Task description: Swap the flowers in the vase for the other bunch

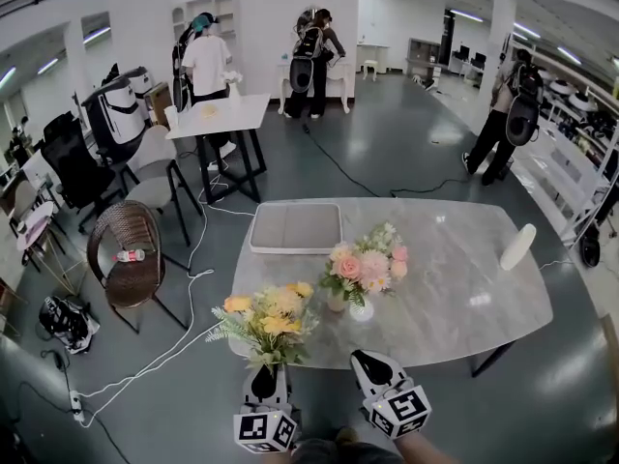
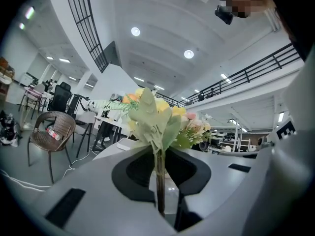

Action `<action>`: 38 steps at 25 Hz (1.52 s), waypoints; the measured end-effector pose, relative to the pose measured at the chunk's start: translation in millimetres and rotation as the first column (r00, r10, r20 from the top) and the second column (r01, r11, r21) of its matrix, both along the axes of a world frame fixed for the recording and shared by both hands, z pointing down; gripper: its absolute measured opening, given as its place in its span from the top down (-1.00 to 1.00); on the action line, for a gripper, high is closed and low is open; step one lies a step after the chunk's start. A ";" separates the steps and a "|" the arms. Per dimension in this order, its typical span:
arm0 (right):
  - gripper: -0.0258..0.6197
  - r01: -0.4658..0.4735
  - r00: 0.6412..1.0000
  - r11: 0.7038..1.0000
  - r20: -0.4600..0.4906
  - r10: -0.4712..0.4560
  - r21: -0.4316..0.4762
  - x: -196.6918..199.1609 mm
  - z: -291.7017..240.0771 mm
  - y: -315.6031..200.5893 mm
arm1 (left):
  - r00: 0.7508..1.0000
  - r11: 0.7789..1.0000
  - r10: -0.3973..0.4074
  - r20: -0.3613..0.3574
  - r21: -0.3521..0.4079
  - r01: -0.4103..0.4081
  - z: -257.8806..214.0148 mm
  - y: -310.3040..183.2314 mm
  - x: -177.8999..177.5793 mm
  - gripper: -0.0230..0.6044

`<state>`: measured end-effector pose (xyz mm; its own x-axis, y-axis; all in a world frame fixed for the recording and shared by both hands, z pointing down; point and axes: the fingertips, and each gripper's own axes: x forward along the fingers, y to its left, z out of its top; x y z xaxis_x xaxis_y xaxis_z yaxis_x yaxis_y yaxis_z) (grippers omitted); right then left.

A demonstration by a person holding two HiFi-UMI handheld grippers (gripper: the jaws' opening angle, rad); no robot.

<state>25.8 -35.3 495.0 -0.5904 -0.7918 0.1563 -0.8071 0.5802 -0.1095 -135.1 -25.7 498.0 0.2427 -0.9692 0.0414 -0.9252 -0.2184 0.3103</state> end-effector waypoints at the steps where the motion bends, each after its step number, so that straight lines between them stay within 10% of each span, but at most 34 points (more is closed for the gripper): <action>1: 0.82 -0.003 1.000 1.000 0.005 0.003 0.000 -0.6 -1.2 1.7 | 1.000 1.000 0.003 -0.001 0.002 -0.003 -1.8 1.4 -0.8 0.70; 38: 0.82 -0.085 0.994 0.996 0.072 0.084 0.021 -46.5 -30.7 208.6 | 0.978 0.978 0.203 -0.043 0.067 -0.200 -43.0 189.1 -11.7 0.70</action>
